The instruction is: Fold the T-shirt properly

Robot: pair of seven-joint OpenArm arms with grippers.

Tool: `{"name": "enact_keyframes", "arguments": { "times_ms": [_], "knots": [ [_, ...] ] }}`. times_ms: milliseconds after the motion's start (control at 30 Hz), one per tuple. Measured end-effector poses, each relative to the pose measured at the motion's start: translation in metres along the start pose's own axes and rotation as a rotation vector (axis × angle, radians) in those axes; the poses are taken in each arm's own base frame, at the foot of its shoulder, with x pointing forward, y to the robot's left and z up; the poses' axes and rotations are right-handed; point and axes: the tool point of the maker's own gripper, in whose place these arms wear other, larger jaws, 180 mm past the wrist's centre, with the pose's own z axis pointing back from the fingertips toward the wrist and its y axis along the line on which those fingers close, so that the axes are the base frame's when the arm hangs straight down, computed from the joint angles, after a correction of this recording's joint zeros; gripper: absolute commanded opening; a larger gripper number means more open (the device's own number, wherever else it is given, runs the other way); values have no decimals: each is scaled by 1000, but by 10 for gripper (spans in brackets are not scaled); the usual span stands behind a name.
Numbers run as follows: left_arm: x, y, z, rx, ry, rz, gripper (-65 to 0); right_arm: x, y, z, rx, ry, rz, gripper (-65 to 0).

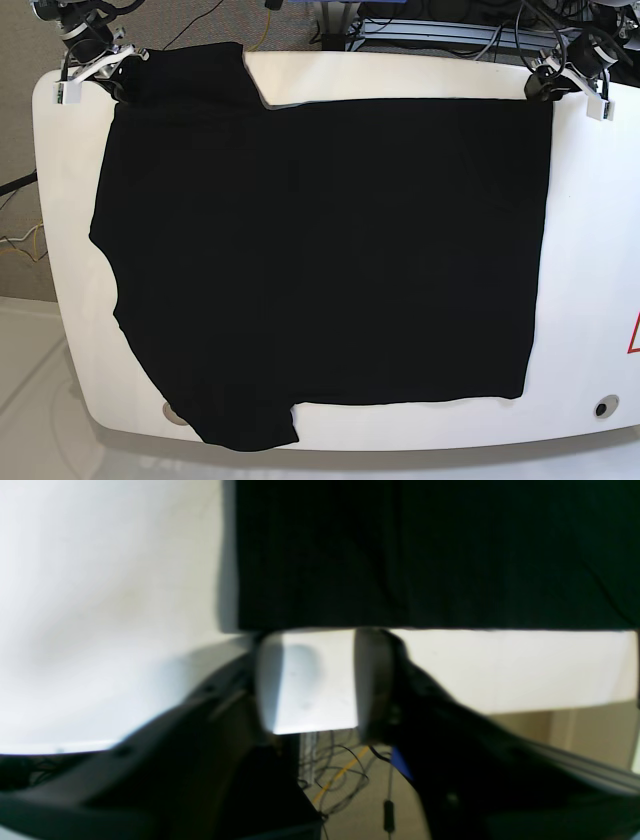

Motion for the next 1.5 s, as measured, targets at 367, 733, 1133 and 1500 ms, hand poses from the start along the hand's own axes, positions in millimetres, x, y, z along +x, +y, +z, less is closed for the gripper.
{"name": "enact_keyframes", "arguments": {
  "times_ms": [367,733,1133,1500],
  "knots": [
    [4,0,-1,5,-4,0,-284,-2,-1,0,-5,3,-2,-637],
    [6,1,-4,32,4,-55,-277,-2,-2,0,-7,2,-3,-639],
    [5,-3,-8,27,-9,-65,-427,-2,-2,0,-11,6,0,-641],
    [4,-8,-8,-1,-8,-61,-309,-3,-2,0,-12,5,-2,-641]
  ]
}}
